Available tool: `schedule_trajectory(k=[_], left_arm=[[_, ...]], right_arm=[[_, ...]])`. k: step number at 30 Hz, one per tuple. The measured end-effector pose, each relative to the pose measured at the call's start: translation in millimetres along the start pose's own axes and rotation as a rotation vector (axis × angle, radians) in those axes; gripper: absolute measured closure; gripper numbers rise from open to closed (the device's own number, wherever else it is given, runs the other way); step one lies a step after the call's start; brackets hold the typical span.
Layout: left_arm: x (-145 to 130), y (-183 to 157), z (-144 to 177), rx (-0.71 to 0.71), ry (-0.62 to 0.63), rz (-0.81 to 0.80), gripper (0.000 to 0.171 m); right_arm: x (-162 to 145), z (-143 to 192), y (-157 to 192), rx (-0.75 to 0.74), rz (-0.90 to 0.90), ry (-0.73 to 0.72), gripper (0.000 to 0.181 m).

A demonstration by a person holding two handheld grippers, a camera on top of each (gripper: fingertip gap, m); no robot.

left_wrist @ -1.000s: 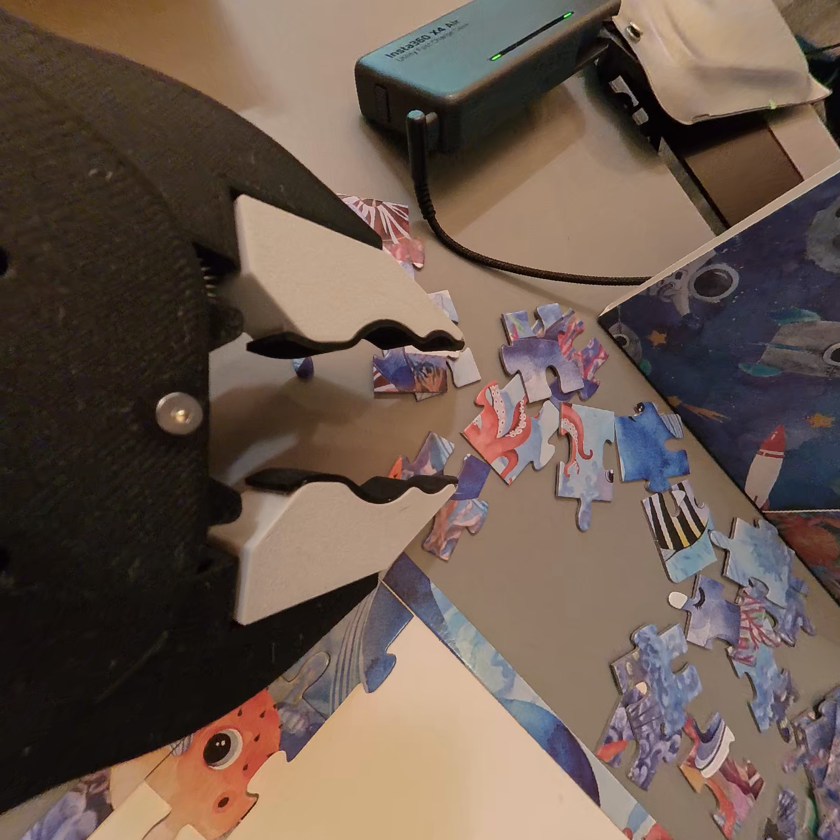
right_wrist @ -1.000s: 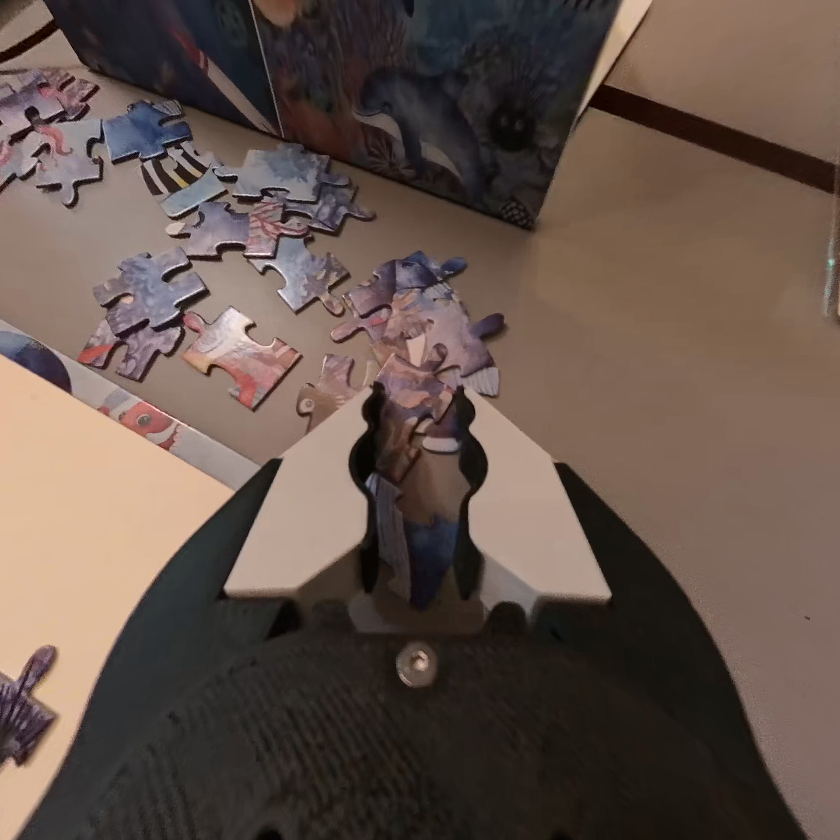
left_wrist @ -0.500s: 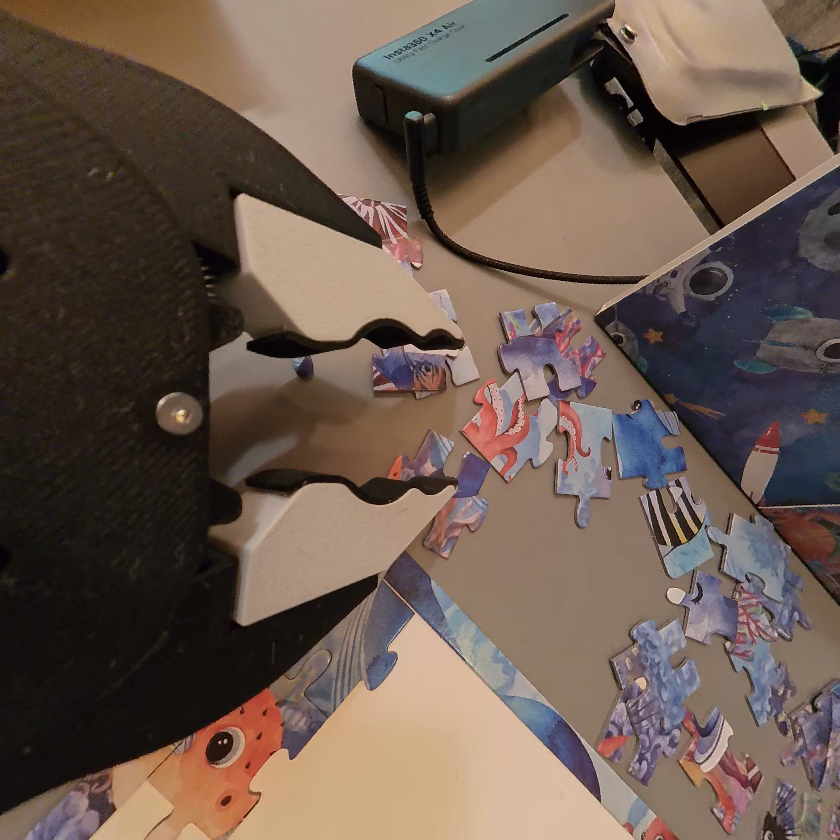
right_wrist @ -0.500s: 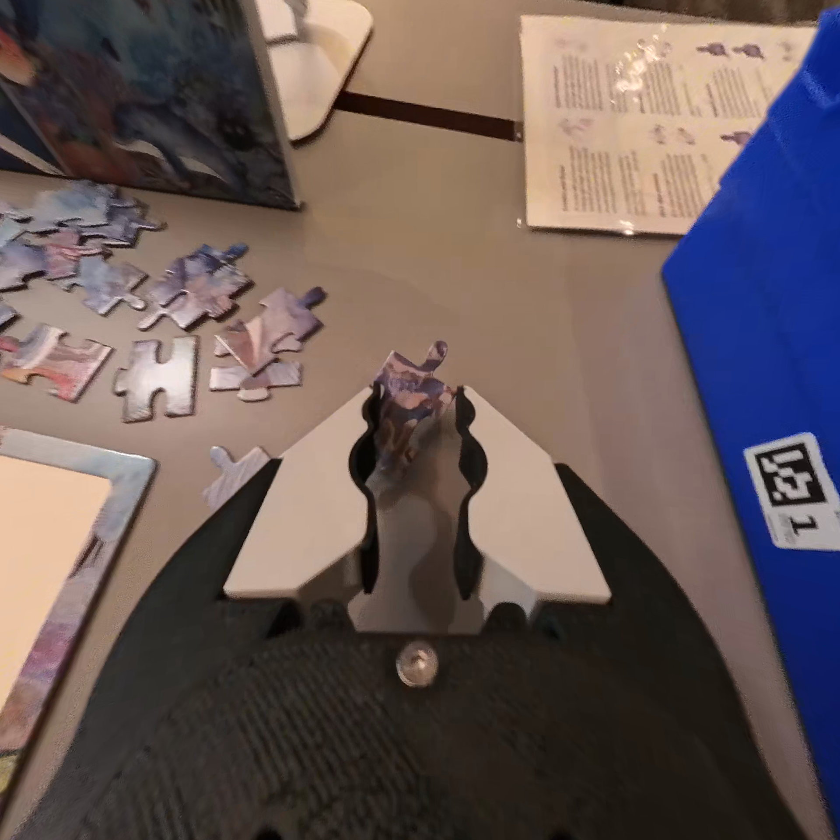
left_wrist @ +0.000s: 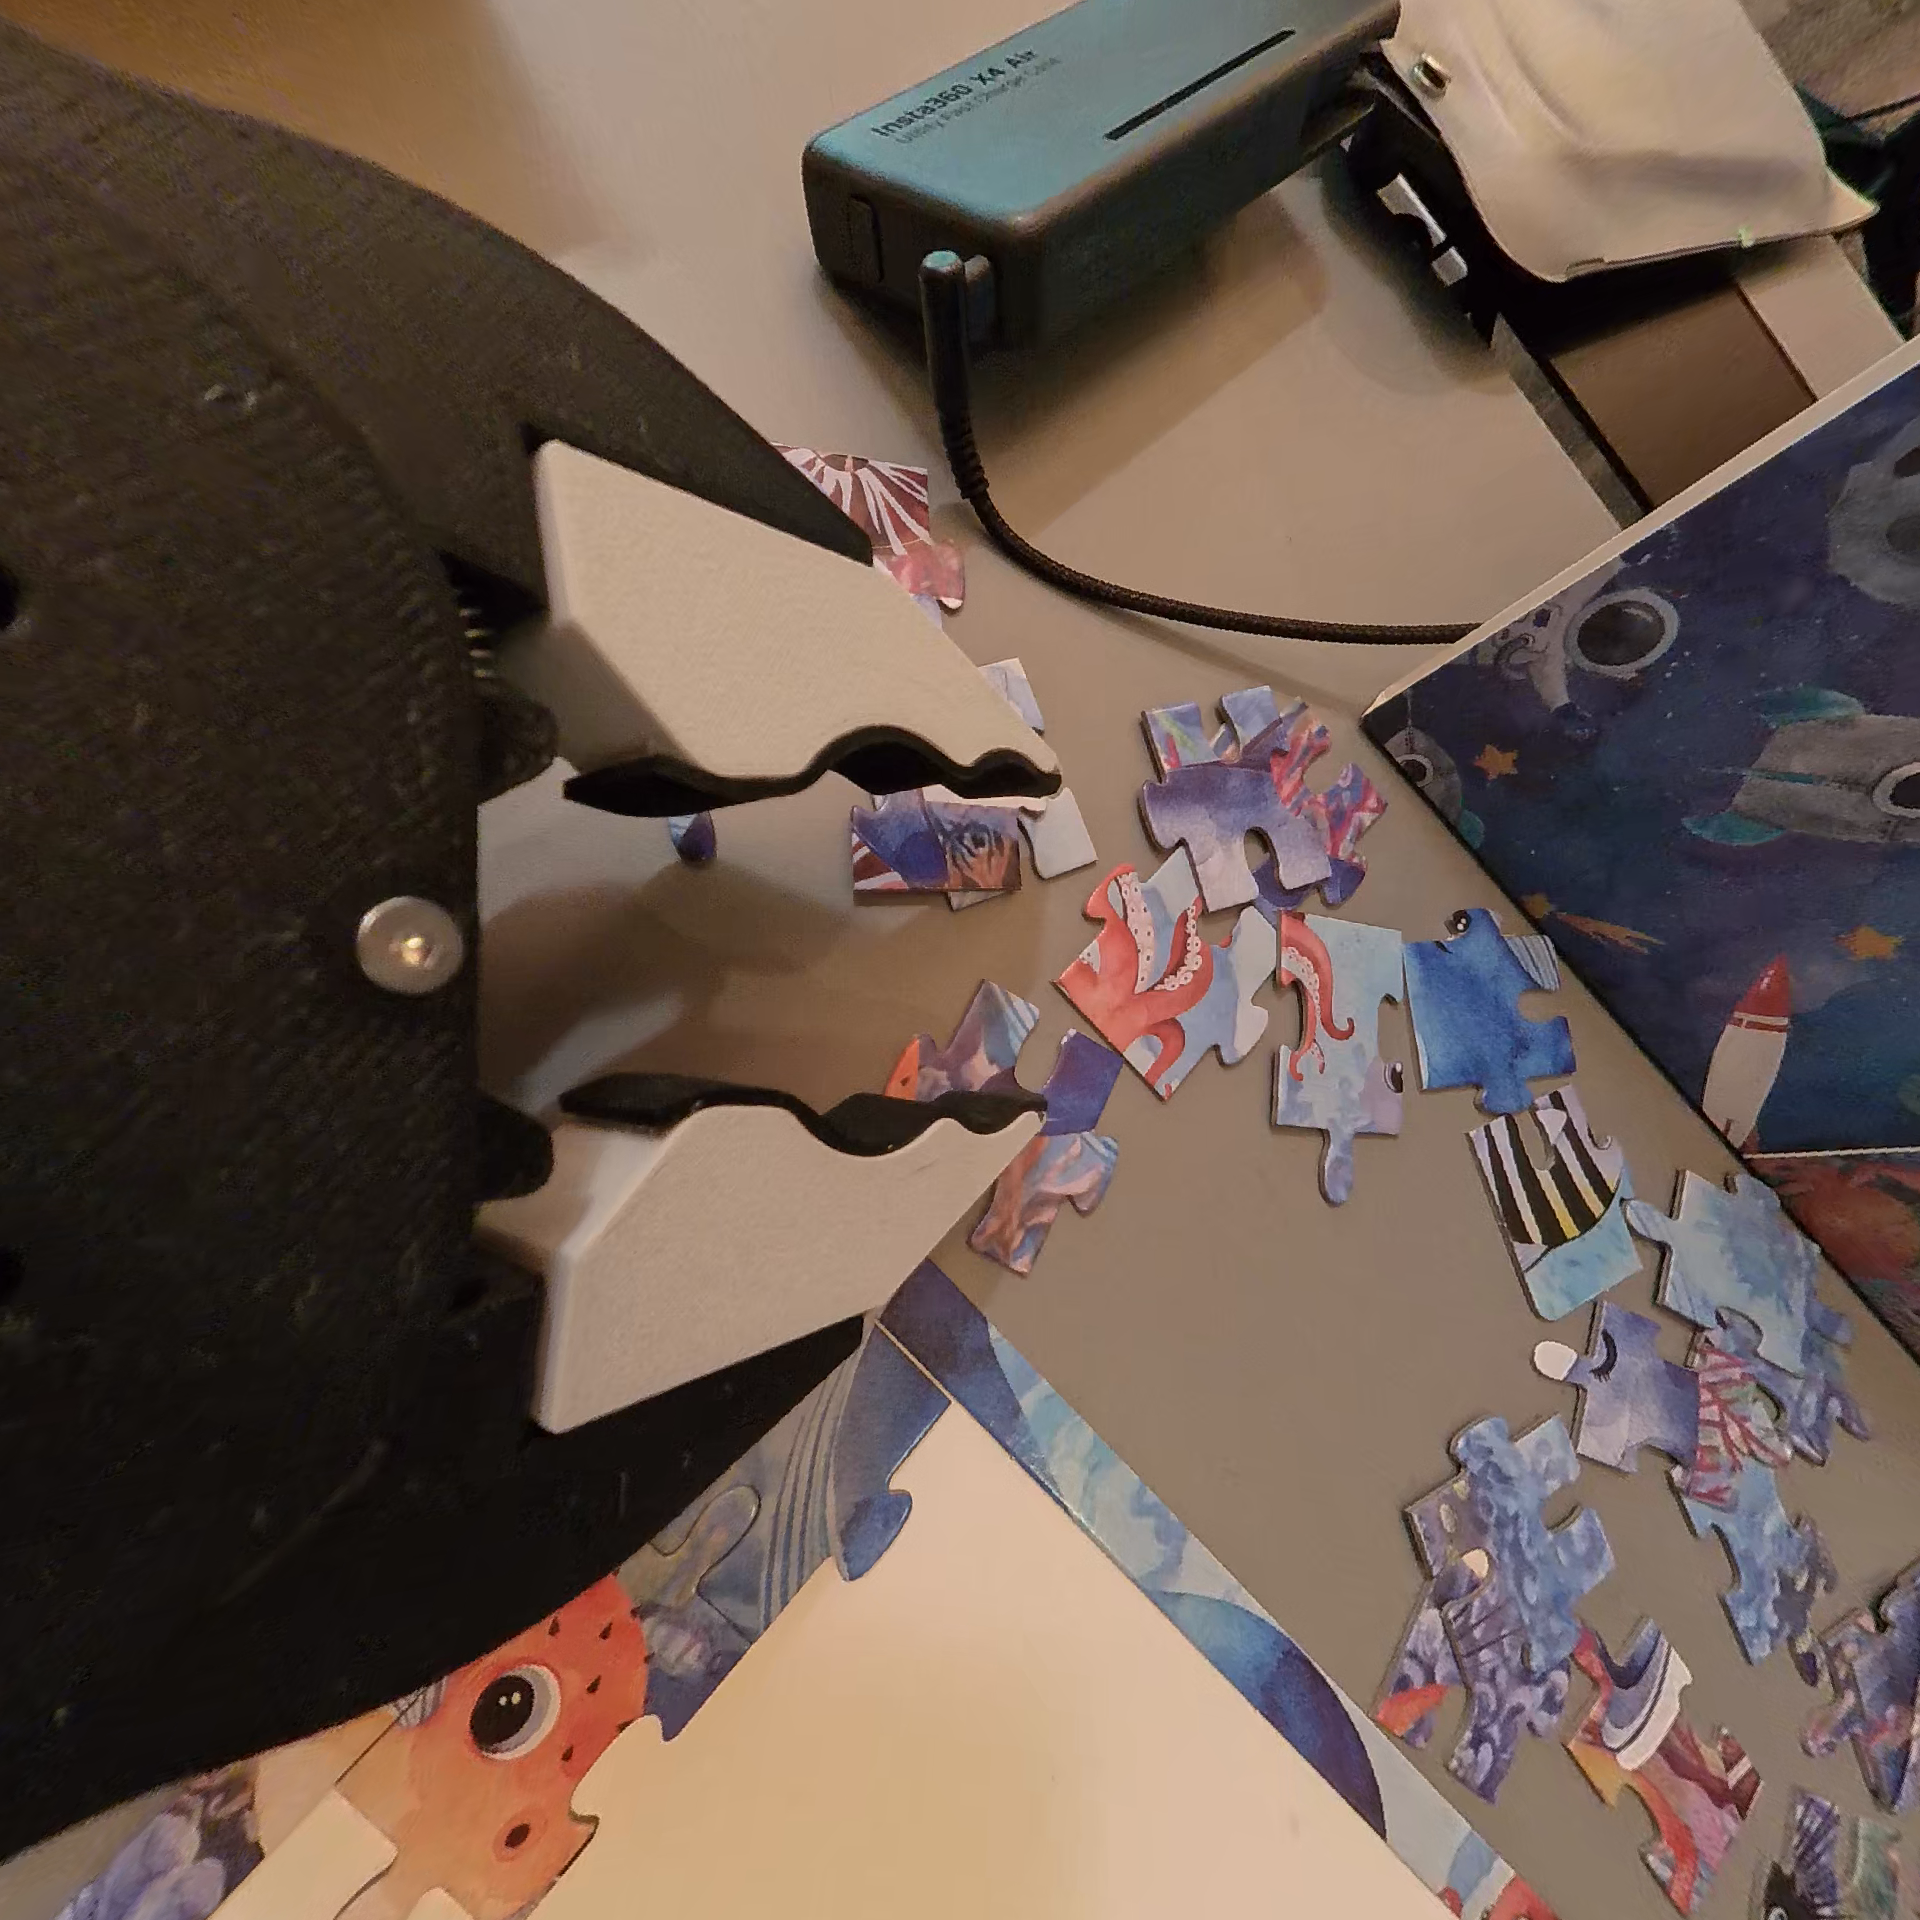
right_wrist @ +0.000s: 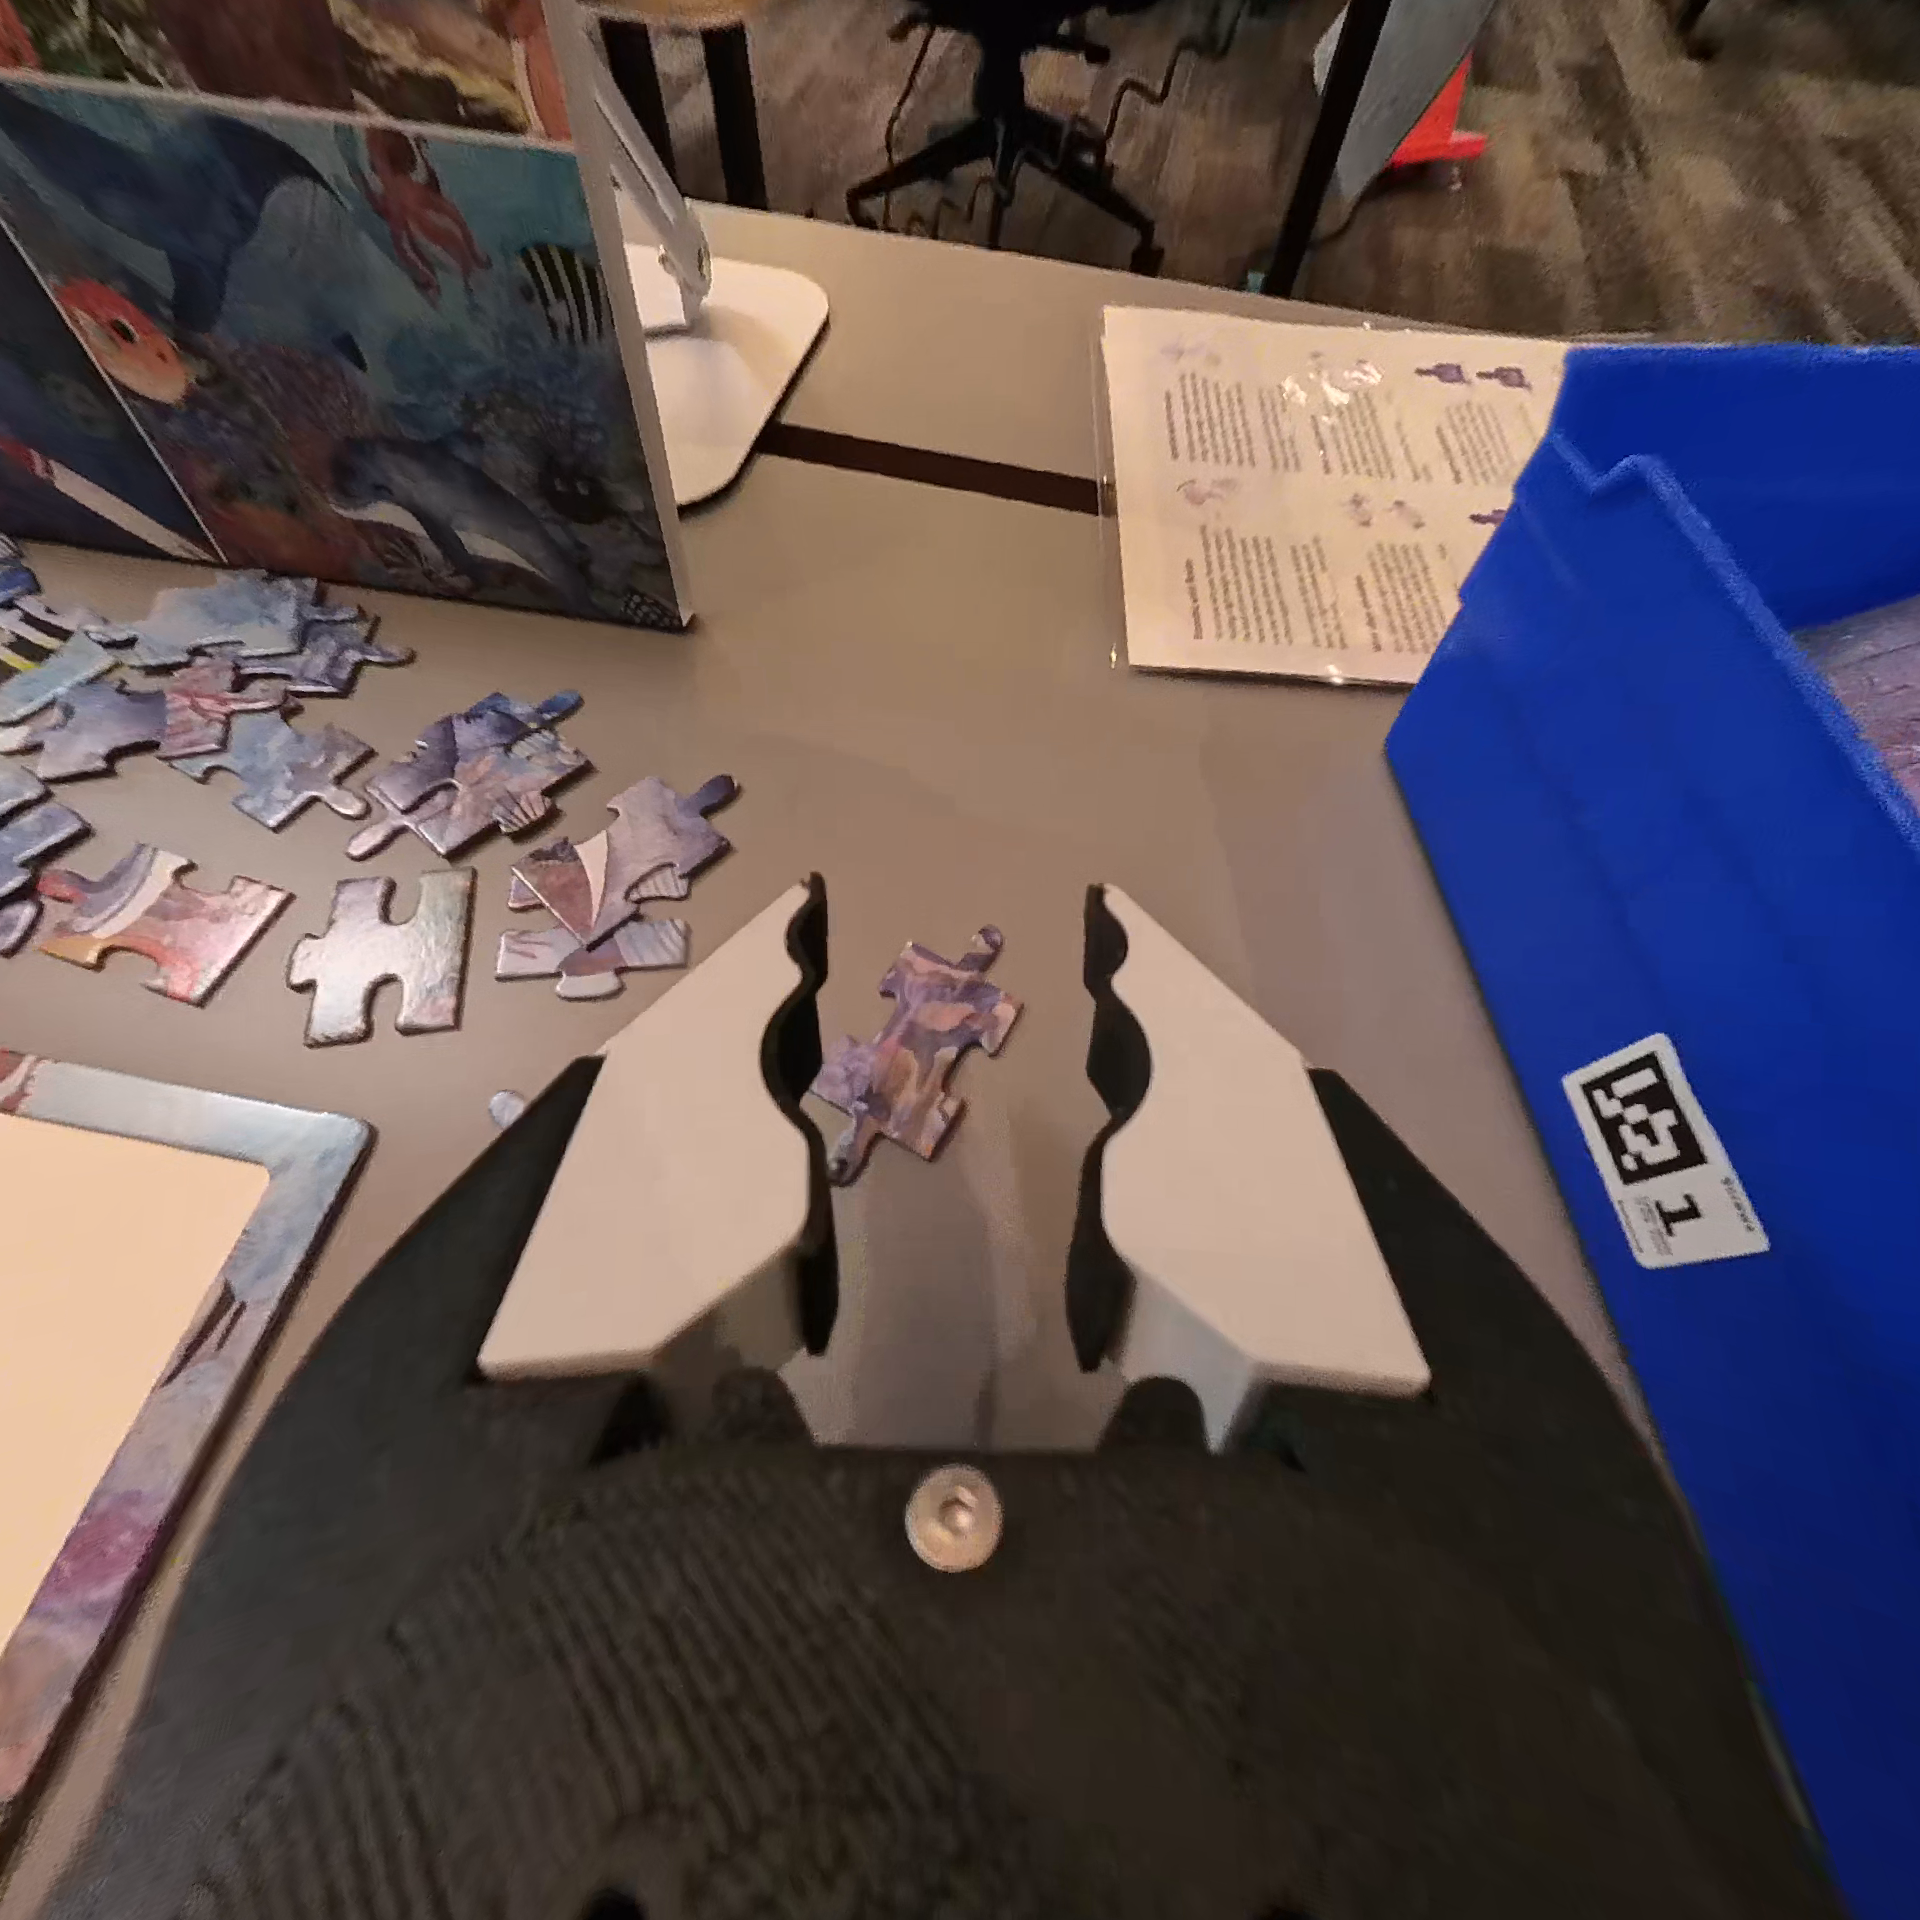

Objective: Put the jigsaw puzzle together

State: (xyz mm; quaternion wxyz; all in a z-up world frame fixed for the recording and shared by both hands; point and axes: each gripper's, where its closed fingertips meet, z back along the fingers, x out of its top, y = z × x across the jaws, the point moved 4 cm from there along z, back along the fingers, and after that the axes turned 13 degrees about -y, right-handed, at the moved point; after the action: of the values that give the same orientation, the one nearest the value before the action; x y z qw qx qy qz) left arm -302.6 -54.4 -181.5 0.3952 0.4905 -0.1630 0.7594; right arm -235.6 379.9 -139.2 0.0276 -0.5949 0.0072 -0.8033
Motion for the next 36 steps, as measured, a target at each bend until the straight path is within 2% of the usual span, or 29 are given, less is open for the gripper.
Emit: schedule_trajectory(k=[3,9,12,17,24,32,36], left_arm=[[-0.4,-0.4,-0.4,0.001,0.004,-0.006,0.117],[-0.5,-0.4,-0.3,0.001,0.004,-0.006,0.117],[-0.7,-0.6,-0.5,0.002,0.006,-0.009,0.117],[-0.7,-0.7,-0.5,0.002,0.006,-0.009,0.117],[-0.9,-0.9,-0.7,0.002,0.007,-0.013,0.116],[-1.0,-0.5,-0.8,0.001,0.009,-0.007,0.116],[-1.1,-0.4,-1.0,0.0,0.011,-0.005,0.116]], right_arm=[[3.6,-1.2,8.1,0.047,-0.028,-0.041,0.133],[2.2,-6.2,23.1,0.067,0.053,-0.038,0.133],[-0.4,-11.6,39.0,0.141,0.011,-0.054,0.132],[-14.9,-20.8,53.3,0.18,0.039,0.021,0.128],[-16.2,-22.8,61.1,0.211,0.025,0.027,0.129],[-25.7,-29.9,72.3,0.199,0.157,0.098,0.129],[-11.7,-35.2,77.1,0.224,0.155,0.01,0.134]])
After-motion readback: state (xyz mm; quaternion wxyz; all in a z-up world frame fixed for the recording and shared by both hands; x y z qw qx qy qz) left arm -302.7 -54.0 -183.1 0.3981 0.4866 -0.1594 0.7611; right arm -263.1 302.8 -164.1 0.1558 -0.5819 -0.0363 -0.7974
